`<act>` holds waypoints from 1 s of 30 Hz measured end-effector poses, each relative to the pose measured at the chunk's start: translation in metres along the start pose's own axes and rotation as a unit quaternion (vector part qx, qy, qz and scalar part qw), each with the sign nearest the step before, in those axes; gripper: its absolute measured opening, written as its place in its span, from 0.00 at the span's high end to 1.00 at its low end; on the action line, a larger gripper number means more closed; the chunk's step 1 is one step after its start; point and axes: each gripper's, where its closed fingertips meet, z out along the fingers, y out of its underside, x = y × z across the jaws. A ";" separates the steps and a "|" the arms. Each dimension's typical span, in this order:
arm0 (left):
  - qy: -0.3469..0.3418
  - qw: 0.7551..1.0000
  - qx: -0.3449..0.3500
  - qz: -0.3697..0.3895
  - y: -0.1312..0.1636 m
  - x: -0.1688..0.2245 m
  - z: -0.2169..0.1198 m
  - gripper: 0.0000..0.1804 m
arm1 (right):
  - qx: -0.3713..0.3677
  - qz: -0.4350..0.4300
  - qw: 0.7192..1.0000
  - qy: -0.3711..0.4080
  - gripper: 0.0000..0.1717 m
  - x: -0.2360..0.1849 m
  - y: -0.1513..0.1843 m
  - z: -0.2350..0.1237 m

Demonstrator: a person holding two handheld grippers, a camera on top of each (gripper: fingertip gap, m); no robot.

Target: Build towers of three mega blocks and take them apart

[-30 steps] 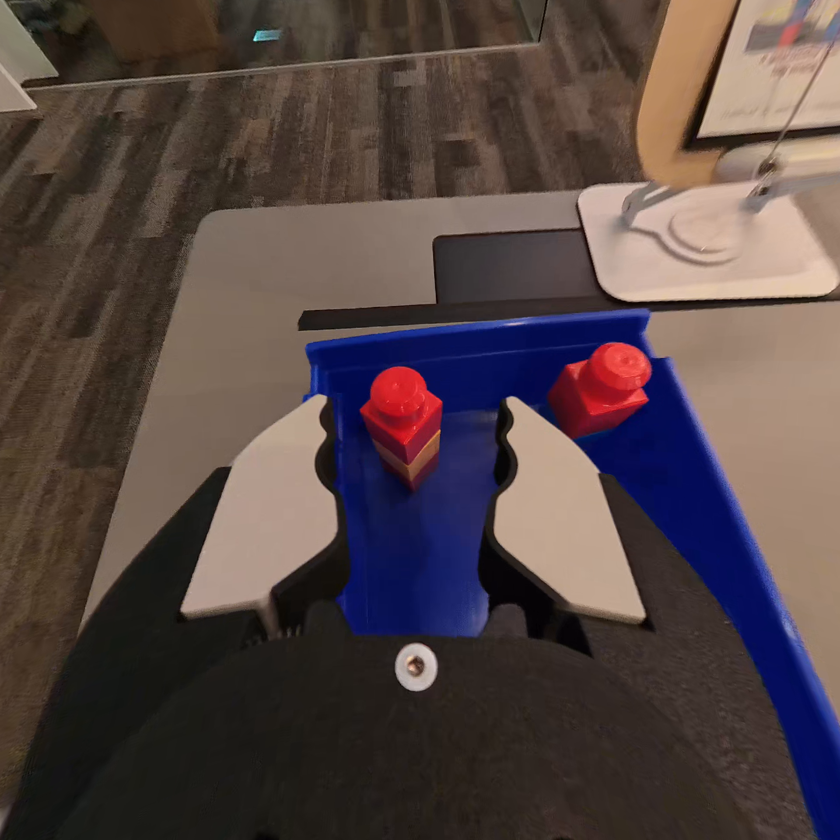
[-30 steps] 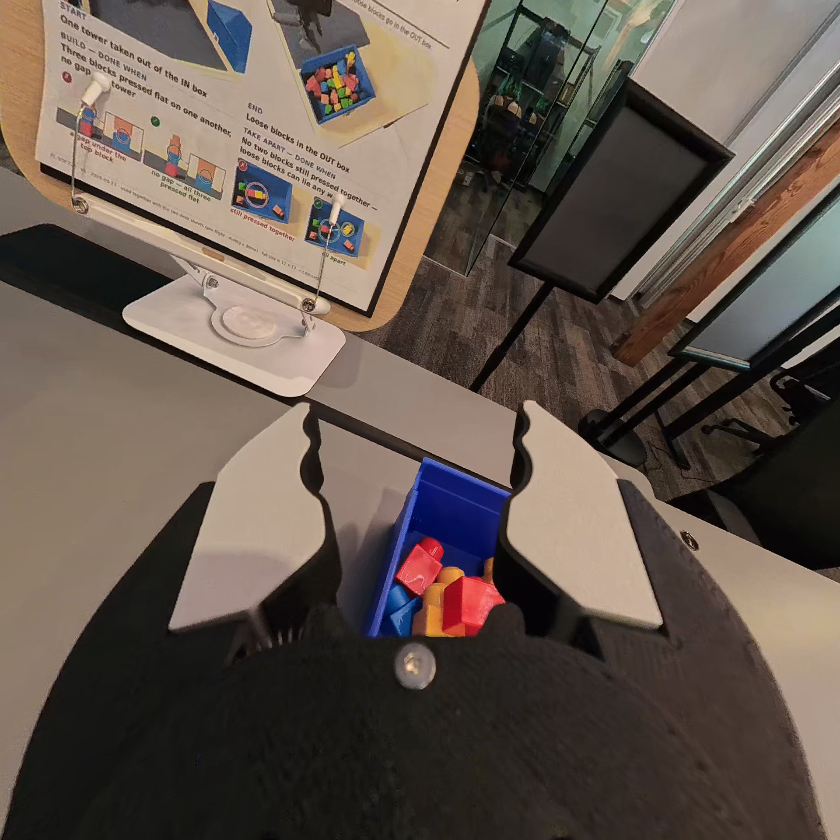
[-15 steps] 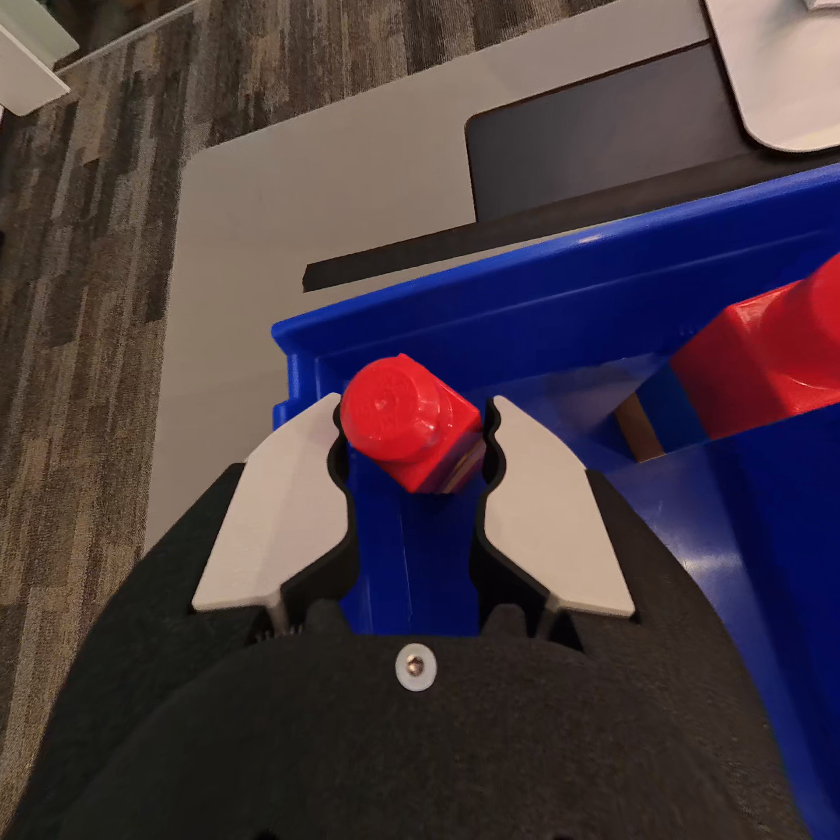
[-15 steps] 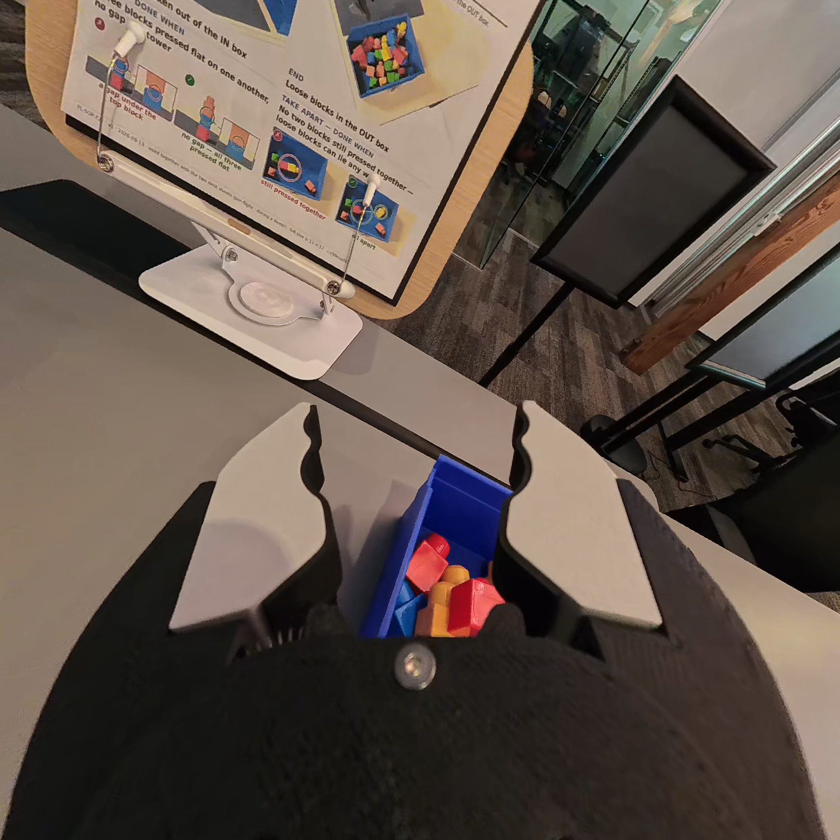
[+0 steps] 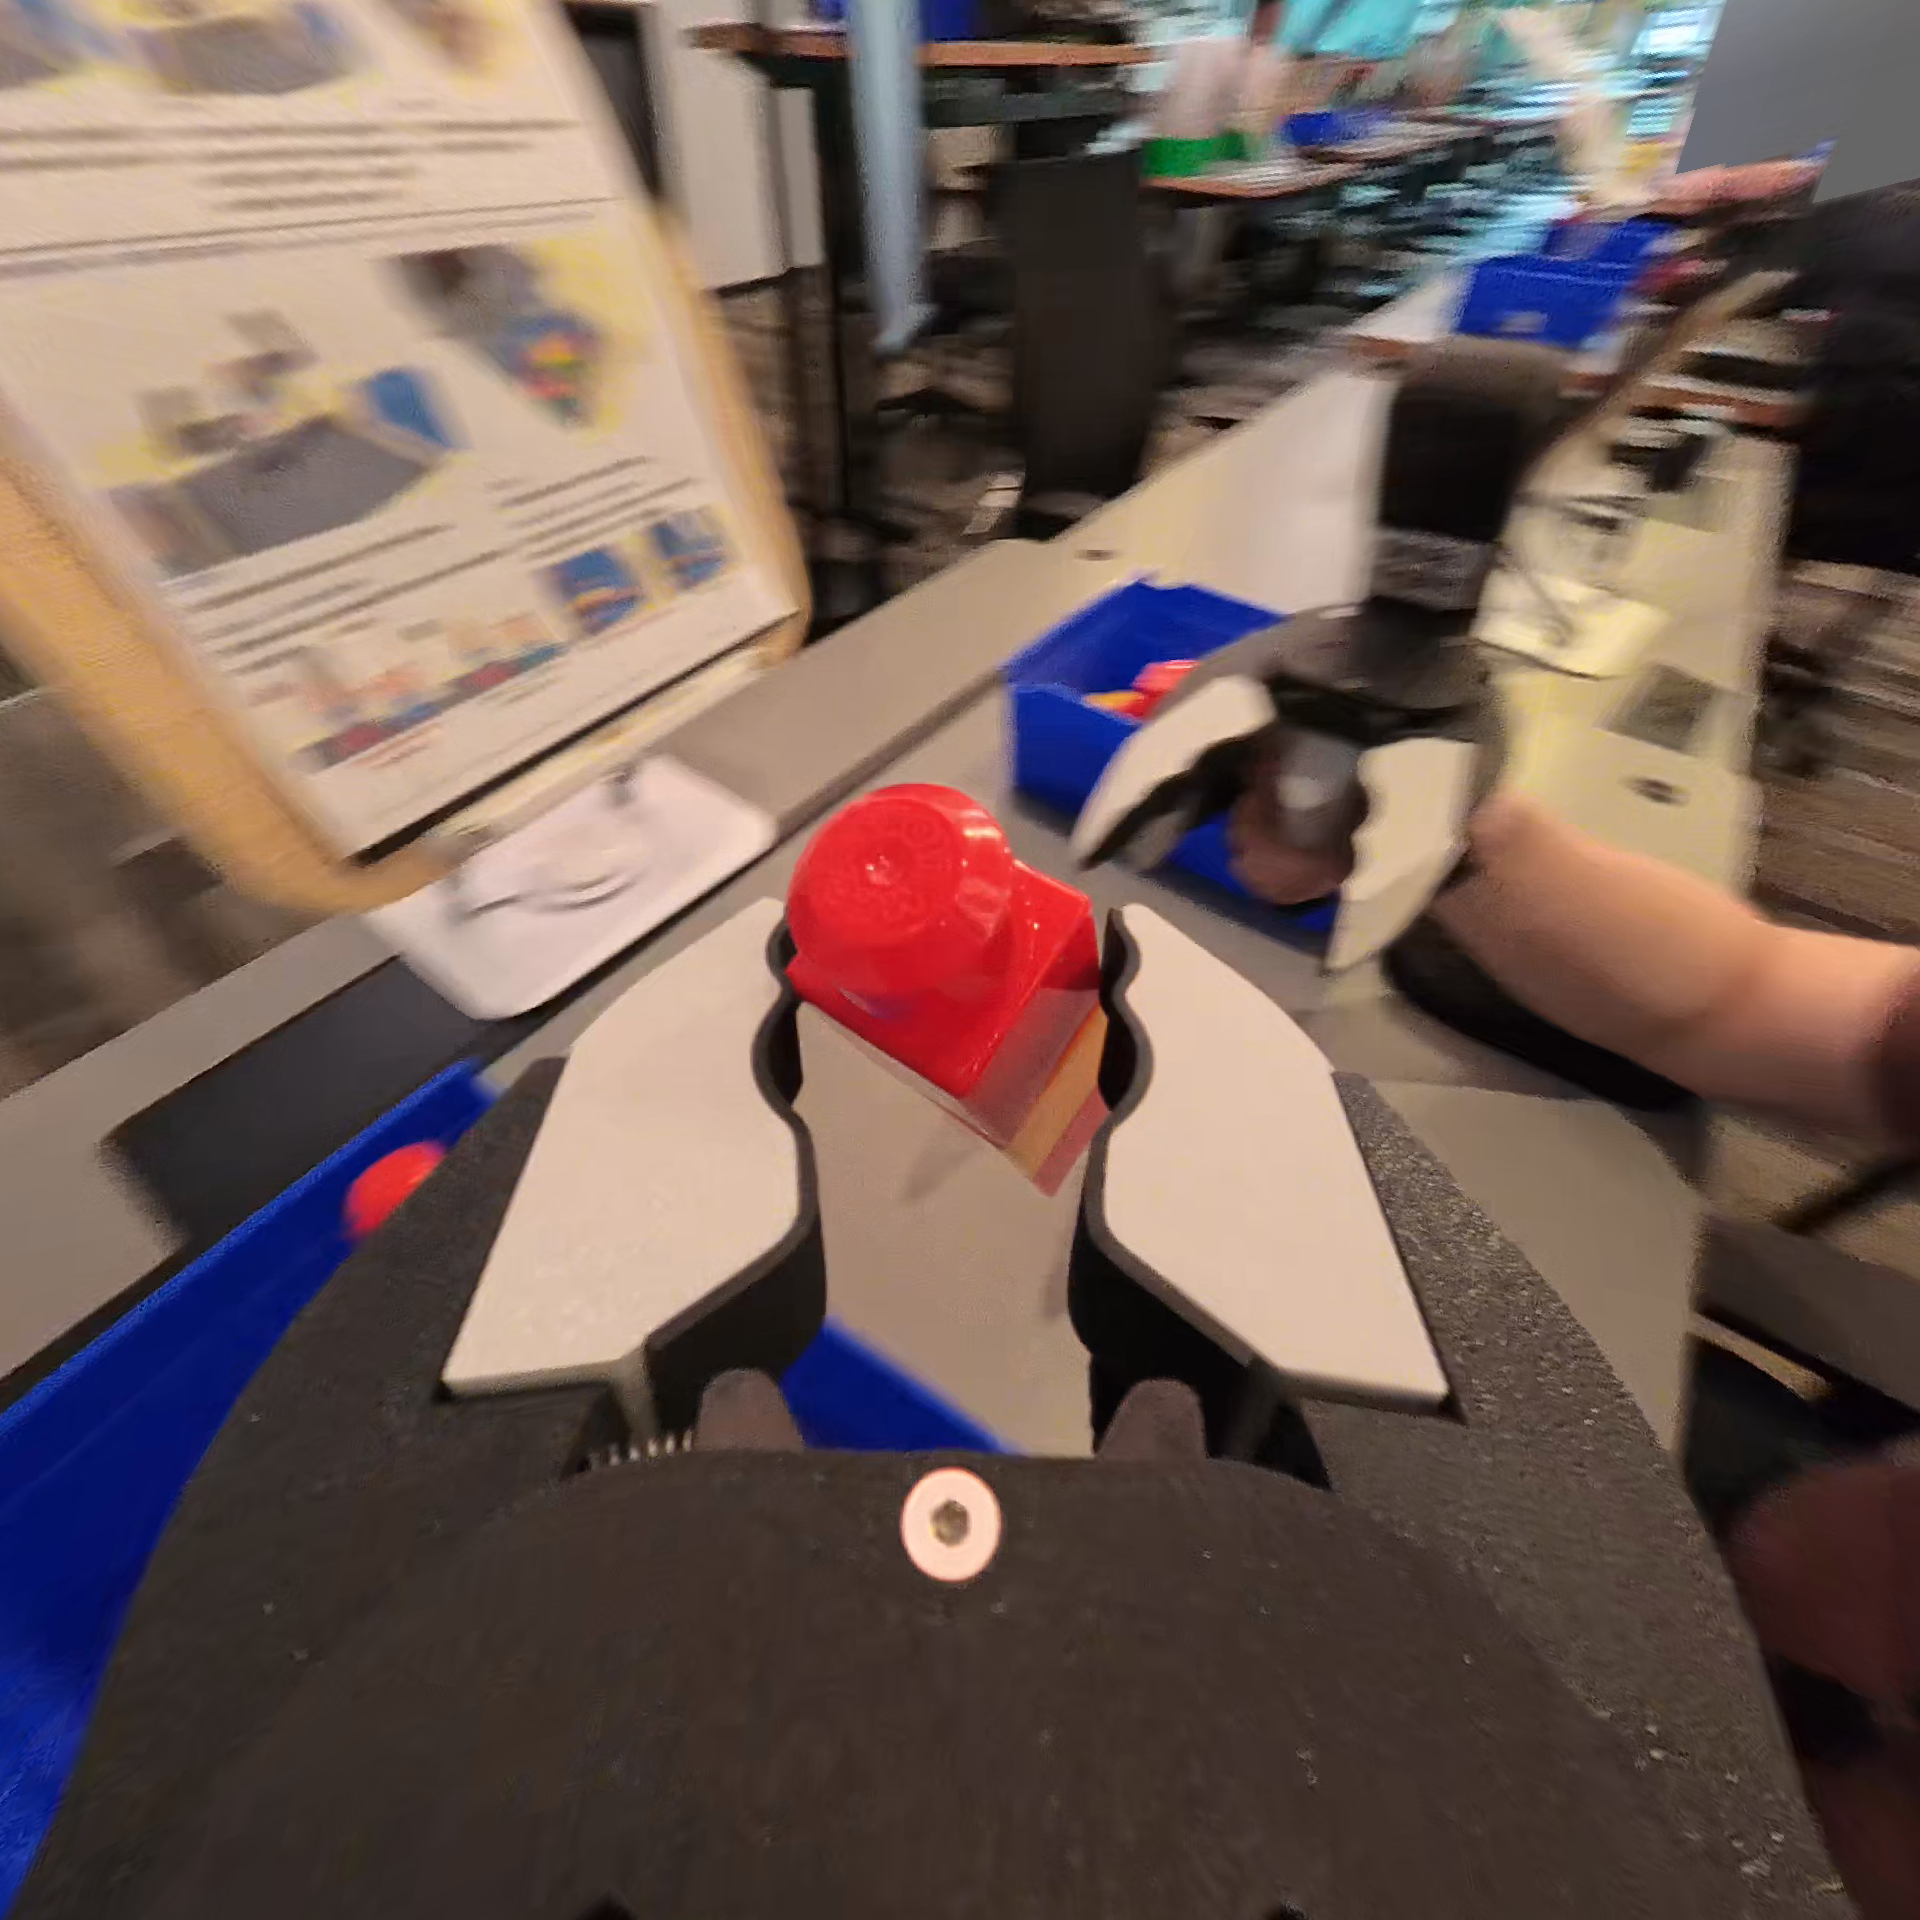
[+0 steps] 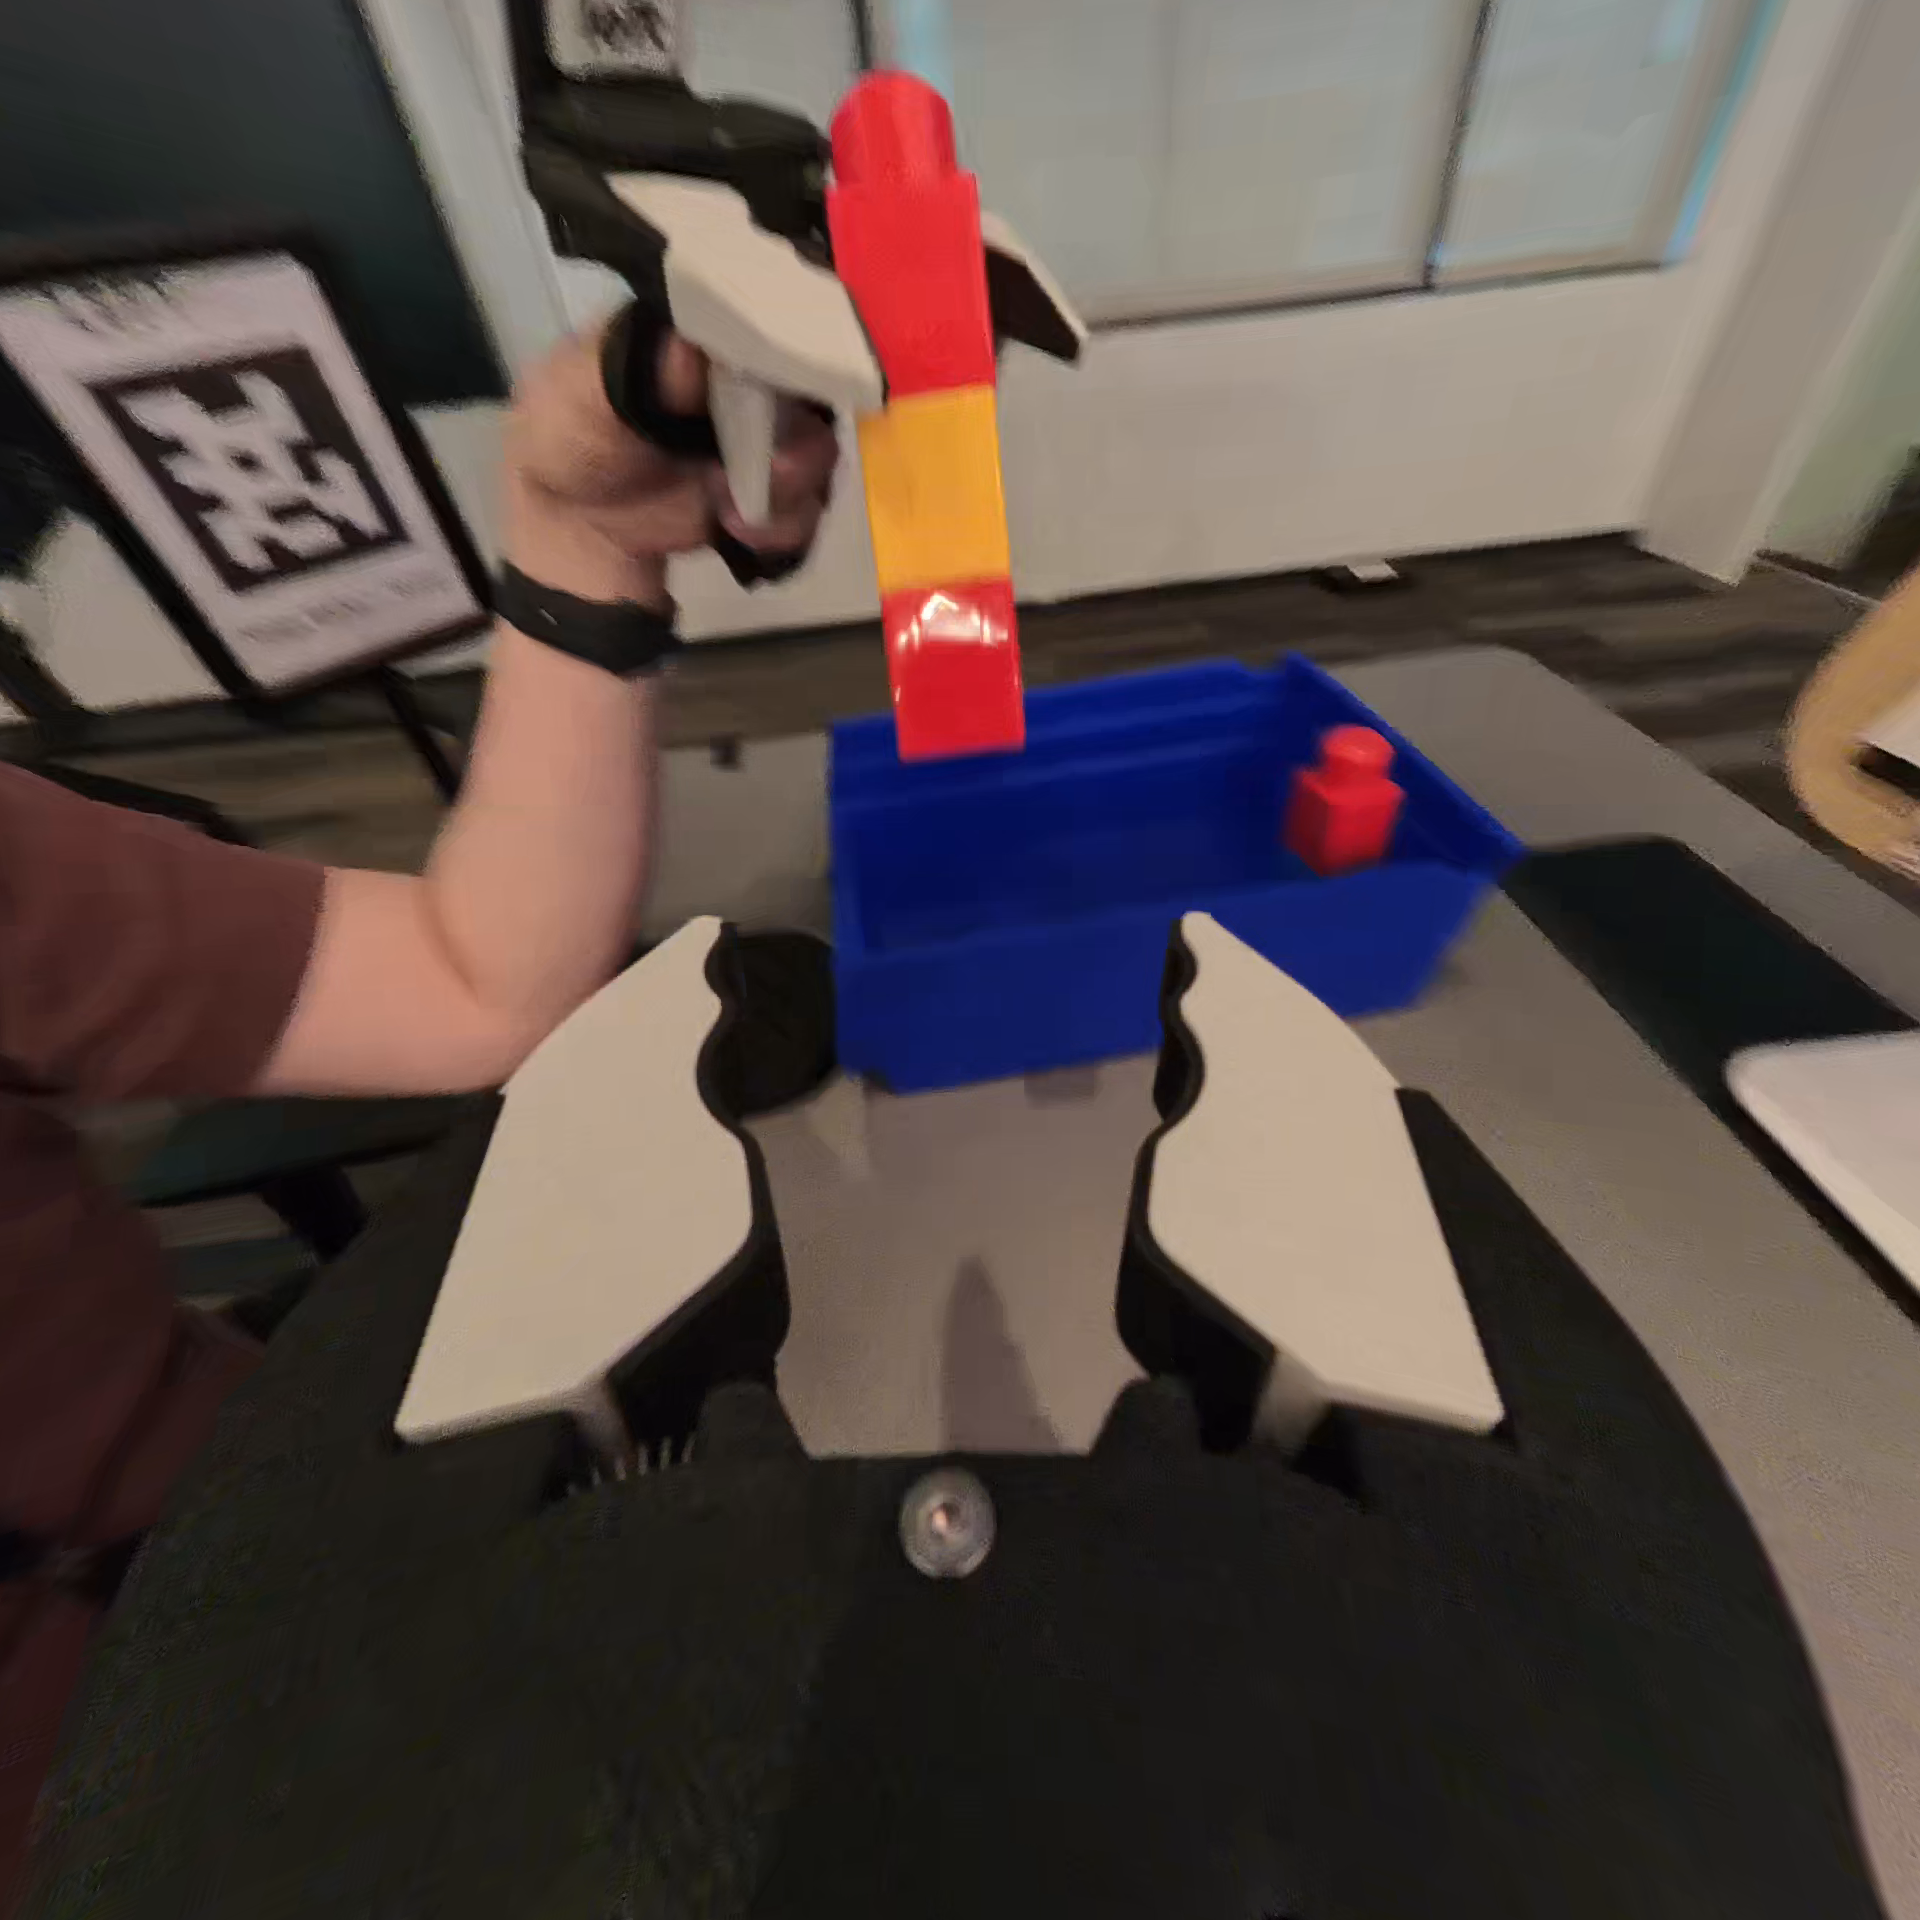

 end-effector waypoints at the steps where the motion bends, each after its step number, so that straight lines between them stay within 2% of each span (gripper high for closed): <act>1: 0.042 0.999 0.000 0.010 -0.003 0.021 0.008 0.70 | 0.031 0.010 0.999 -0.023 0.55 -0.007 -0.006 0.002; 4: 0.127 0.991 0.000 0.030 -0.007 0.064 0.031 0.70 | 0.082 0.061 0.989 -0.105 0.53 -0.024 -0.015 0.003; 6: 0.175 0.984 -0.003 0.034 -0.006 0.085 0.040 0.71 | 0.082 0.110 0.970 -0.200 0.53 -0.043 -0.012 0.002; 9: 0.224 0.974 -0.011 0.026 -0.002 0.104 0.051 0.71 | 0.085 0.160 0.943 -0.279 0.54 -0.057 -0.006 0.005; 10: 0.231 0.972 -0.011 0.026 -0.002 0.108 0.054 0.71 | 0.080 0.160 0.933 -0.311 0.59 -0.064 -0.003 0.004; 11: 0.244 0.969 -0.007 0.027 -0.003 0.112 0.054 0.71 | 0.070 0.159 0.925 -0.337 0.70 -0.070 0.001 0.002; 13: 0.265 0.964 -0.004 0.023 -0.003 0.120 0.054 0.72 | 0.061 0.150 0.923 -0.350 0.74 -0.074 0.003 0.001; 15: 0.268 0.963 -0.006 0.014 -0.002 0.120 0.054 0.68 | 0.067 0.111 0.938 -0.320 0.74 -0.070 0.002 -0.001; 17: 0.229 0.973 0.002 0.001 -0.005 0.106 0.059 0.58 | 0.085 0.088 0.956 -0.267 0.74 -0.057 -0.007 -0.003; 21: 0.170 0.985 0.007 -0.031 -0.003 0.084 0.074 0.57 | 0.088 0.010 0.993 -0.081 0.74 -0.014 -0.018 -0.009; 25: 0.152 0.986 0.053 -0.051 -0.013 0.080 0.092 0.68 | 0.101 -0.020 0.995 0.007 0.74 0.003 -0.028 -0.019; 30: 0.136 0.988 0.073 -0.027 -0.011 0.078 0.108 0.80 | 0.091 -0.021 0.995 0.045 0.74 0.013 -0.026 -0.020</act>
